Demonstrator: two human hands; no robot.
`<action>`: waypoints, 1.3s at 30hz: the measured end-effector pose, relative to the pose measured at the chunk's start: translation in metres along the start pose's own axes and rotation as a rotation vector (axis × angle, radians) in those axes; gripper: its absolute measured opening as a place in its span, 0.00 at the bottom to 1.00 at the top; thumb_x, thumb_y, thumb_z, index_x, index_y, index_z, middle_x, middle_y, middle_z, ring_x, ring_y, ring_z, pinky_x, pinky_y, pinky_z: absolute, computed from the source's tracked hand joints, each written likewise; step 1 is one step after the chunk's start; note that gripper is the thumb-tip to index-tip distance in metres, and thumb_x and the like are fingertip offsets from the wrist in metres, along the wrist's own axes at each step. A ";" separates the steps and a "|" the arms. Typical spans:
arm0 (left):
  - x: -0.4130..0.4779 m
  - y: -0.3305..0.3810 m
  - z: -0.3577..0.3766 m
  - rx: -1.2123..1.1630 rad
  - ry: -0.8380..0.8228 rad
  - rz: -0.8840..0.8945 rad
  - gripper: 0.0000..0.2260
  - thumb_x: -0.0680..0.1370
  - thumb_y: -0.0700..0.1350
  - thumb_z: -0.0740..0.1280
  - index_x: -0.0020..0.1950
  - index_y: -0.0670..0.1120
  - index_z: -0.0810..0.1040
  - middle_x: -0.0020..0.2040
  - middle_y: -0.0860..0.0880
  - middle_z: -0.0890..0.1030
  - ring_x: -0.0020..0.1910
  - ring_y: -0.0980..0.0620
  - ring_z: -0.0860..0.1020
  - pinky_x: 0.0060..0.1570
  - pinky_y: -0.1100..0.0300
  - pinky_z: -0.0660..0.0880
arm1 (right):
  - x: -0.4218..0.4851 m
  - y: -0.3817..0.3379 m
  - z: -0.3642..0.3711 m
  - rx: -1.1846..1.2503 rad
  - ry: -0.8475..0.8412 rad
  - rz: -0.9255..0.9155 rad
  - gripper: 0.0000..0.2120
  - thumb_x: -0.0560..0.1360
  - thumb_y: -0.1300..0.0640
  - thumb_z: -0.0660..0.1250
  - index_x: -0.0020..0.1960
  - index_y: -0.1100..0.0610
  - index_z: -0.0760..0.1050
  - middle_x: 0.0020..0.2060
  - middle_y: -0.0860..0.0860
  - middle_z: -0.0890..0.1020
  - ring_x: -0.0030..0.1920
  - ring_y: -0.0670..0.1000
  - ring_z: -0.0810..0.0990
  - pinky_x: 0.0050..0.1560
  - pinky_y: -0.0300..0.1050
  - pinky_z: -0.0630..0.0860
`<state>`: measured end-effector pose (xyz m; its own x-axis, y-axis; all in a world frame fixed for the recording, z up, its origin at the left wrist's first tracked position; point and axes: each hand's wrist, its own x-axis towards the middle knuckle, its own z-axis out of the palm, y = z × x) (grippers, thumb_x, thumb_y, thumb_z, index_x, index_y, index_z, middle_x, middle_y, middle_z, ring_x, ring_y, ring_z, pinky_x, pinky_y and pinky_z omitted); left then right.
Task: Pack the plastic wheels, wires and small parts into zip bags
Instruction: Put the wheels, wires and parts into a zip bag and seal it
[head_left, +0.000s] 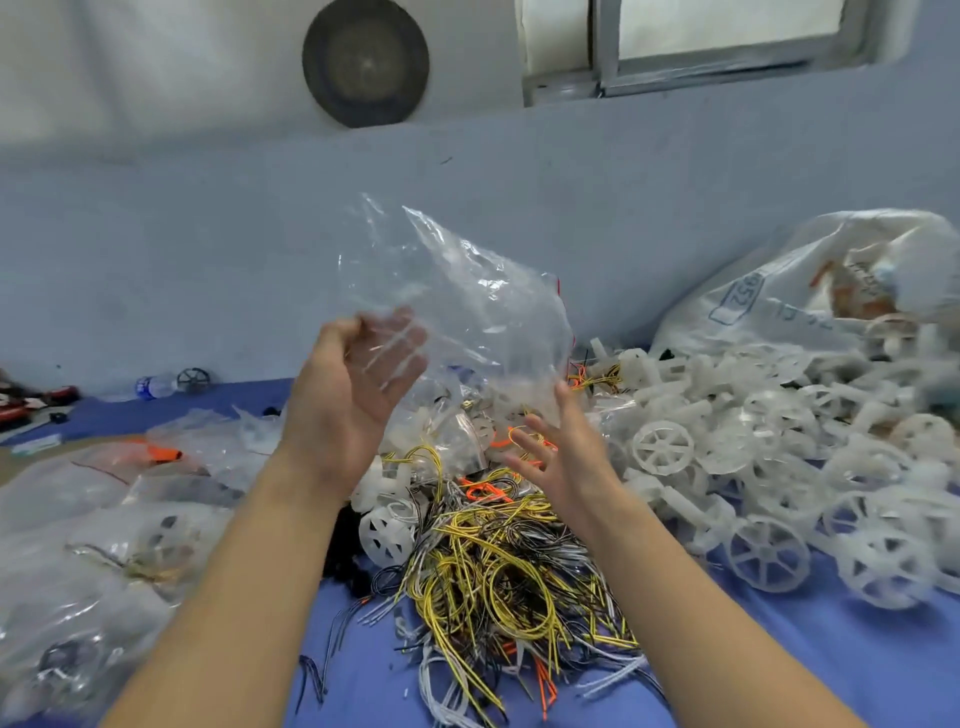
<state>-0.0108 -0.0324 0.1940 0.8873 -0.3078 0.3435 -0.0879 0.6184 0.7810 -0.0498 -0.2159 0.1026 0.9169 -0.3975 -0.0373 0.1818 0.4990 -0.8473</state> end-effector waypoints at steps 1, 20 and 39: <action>-0.007 -0.011 -0.004 -0.051 0.051 -0.038 0.14 0.82 0.44 0.56 0.40 0.48 0.76 0.52 0.47 0.85 0.52 0.49 0.84 0.47 0.55 0.81 | -0.004 -0.002 -0.004 0.071 -0.009 -0.010 0.18 0.79 0.39 0.62 0.63 0.49 0.70 0.60 0.55 0.76 0.59 0.57 0.80 0.54 0.55 0.81; -0.060 -0.151 0.032 0.237 -0.065 0.015 0.13 0.78 0.59 0.62 0.58 0.56 0.78 0.52 0.47 0.84 0.48 0.49 0.83 0.43 0.56 0.80 | -0.073 0.001 -0.073 -1.213 0.238 -1.293 0.16 0.83 0.51 0.57 0.69 0.47 0.72 0.67 0.47 0.75 0.64 0.46 0.73 0.61 0.47 0.72; -0.066 -0.196 -0.009 0.428 0.063 -0.343 0.09 0.74 0.53 0.70 0.45 0.48 0.83 0.42 0.43 0.85 0.39 0.48 0.83 0.39 0.56 0.79 | -0.059 0.040 -0.099 -1.379 -0.199 -0.491 0.36 0.72 0.34 0.65 0.76 0.40 0.58 0.60 0.38 0.65 0.60 0.39 0.71 0.60 0.38 0.72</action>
<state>-0.0478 -0.1265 0.0137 0.9218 -0.3876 0.0106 0.0461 0.1368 0.9895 -0.1316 -0.2486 0.0181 0.9183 -0.1393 0.3705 0.1119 -0.8064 -0.5807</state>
